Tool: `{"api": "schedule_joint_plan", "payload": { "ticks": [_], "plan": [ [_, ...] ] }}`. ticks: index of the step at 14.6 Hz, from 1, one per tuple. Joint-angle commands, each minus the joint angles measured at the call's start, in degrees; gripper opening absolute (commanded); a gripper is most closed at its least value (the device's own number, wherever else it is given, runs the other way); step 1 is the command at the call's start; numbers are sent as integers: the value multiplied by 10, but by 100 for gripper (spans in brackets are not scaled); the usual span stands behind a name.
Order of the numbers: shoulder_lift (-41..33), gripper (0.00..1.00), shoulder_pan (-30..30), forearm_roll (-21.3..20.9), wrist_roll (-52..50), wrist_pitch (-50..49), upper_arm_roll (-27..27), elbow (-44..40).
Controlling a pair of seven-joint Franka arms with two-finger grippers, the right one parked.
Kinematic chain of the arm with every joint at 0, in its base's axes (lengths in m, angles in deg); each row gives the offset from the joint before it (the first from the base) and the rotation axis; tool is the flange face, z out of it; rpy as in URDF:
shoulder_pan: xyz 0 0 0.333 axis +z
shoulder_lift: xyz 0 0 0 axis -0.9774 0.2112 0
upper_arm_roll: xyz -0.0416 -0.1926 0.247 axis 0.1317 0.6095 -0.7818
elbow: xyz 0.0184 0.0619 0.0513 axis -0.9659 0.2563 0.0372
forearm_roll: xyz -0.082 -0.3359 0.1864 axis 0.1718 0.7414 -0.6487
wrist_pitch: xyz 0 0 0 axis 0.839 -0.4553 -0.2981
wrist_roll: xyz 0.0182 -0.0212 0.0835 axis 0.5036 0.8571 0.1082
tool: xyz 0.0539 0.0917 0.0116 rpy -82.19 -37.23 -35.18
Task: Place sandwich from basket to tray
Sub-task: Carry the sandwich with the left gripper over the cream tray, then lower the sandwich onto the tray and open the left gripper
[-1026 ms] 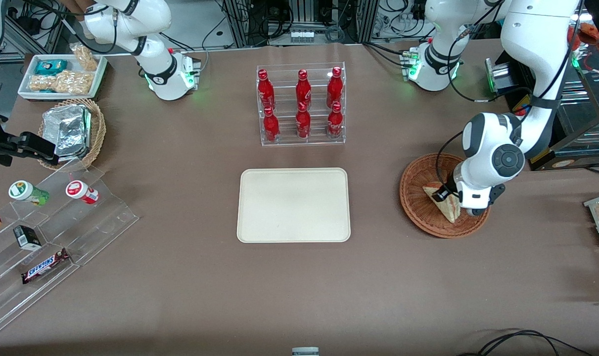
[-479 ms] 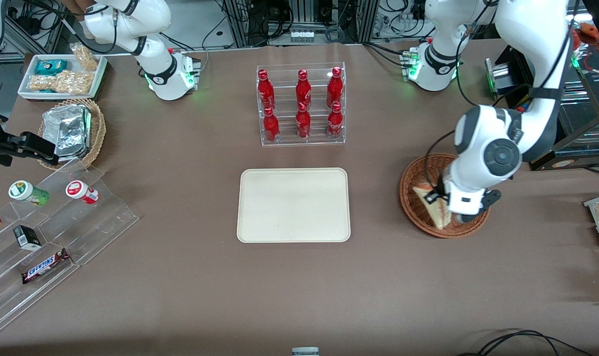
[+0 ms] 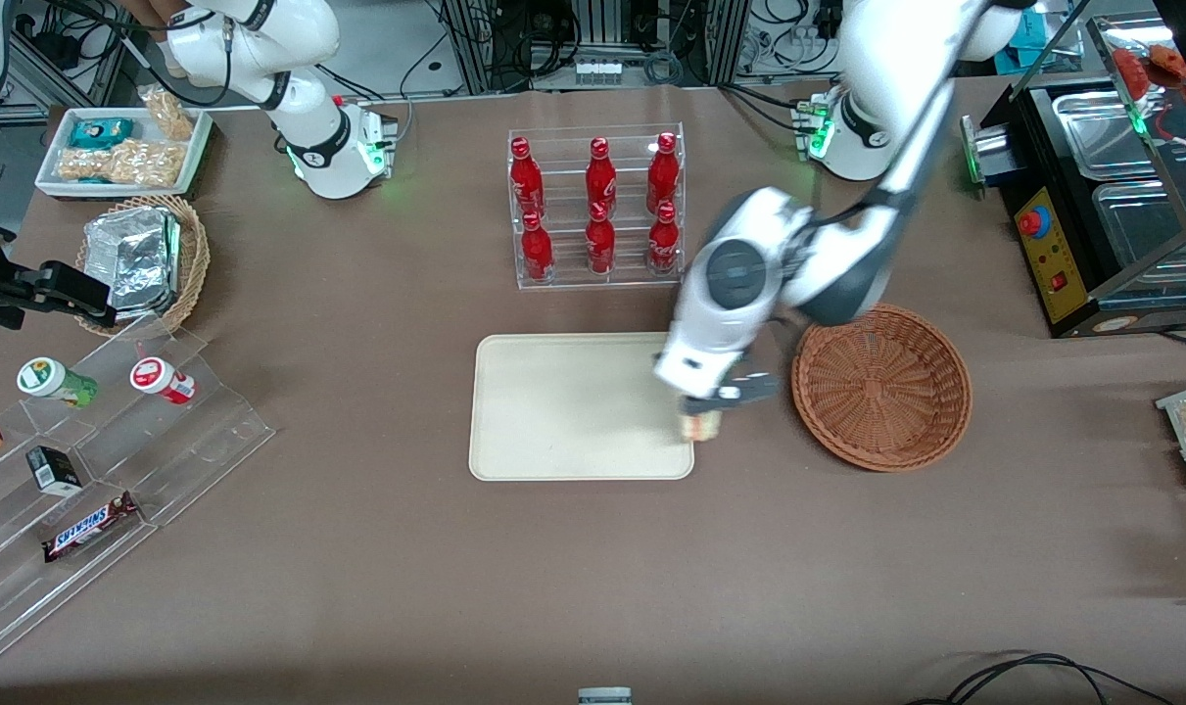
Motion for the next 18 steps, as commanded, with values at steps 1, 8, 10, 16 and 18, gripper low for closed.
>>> {"api": "schedule_joint_plan", "payload": {
  "ticks": [1,8,10,16,18],
  "plan": [
    [74,6,-37,-9,4,-12,-9,-73],
    [112,13,-81,-8,-5,23,-9,-107],
    [127,13,-93,-8,-19,23,-9,-126],
    [158,99,-105,-18,-41,24,-12,-164],
    [149,100,-103,-50,-59,20,-13,-165]
  ]
}}
